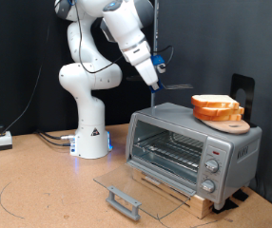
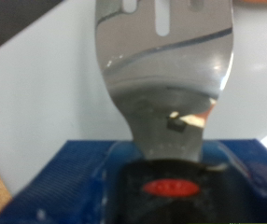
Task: Make a piece of toast with the oven
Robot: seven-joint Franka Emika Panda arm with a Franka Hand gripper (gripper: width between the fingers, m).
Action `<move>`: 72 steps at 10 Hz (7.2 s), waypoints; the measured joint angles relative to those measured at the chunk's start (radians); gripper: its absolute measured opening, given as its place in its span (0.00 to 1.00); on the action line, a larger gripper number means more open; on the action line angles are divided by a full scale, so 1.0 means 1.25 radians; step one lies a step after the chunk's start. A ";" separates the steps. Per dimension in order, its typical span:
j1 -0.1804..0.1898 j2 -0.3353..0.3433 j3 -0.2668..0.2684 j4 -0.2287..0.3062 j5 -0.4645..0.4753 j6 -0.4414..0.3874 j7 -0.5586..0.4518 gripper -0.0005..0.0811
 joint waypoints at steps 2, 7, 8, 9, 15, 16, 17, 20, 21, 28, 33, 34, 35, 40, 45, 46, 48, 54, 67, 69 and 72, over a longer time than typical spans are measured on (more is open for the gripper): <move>-0.049 -0.030 -0.020 -0.004 -0.046 -0.001 -0.001 0.49; -0.135 -0.048 -0.101 -0.008 -0.193 -0.040 -0.118 0.49; -0.134 -0.047 -0.099 -0.005 -0.193 -0.040 -0.117 0.49; -0.132 -0.046 -0.093 -0.002 -0.193 -0.046 -0.117 0.49; -0.102 -0.015 0.054 -0.002 -0.138 -0.006 -0.068 0.49; -0.099 0.002 0.078 0.000 -0.110 0.020 -0.055 0.49; -0.096 0.023 0.100 0.004 -0.089 0.038 -0.047 0.49; -0.089 0.072 0.151 0.014 -0.060 0.047 -0.036 0.49; -0.085 0.080 0.162 0.015 -0.045 0.056 -0.036 0.49; -0.077 0.074 0.150 0.036 -0.007 0.037 -0.046 0.49; -0.077 0.066 0.138 0.038 -0.006 0.067 -0.053 0.49; -0.077 0.066 0.141 0.038 -0.006 0.087 -0.053 0.49; -0.077 0.068 0.145 0.038 -0.005 0.105 -0.053 0.49; -0.070 0.091 0.182 0.039 0.014 0.175 -0.053 0.49; -0.053 0.138 0.264 0.058 0.073 0.259 -0.033 0.49; -0.053 0.148 0.275 0.066 0.078 0.268 -0.019 0.49; -0.058 0.173 0.294 0.080 0.078 0.299 0.016 0.49; -0.078 0.252 0.322 0.121 0.078 0.352 0.048 0.49; -0.040 0.187 0.277 0.103 0.078 0.221 -0.026 0.49; -0.039 0.155 0.269 0.089 0.078 0.194 -0.026 0.49; -0.039 0.108 0.239 0.072 0.072 0.125 -0.043 0.49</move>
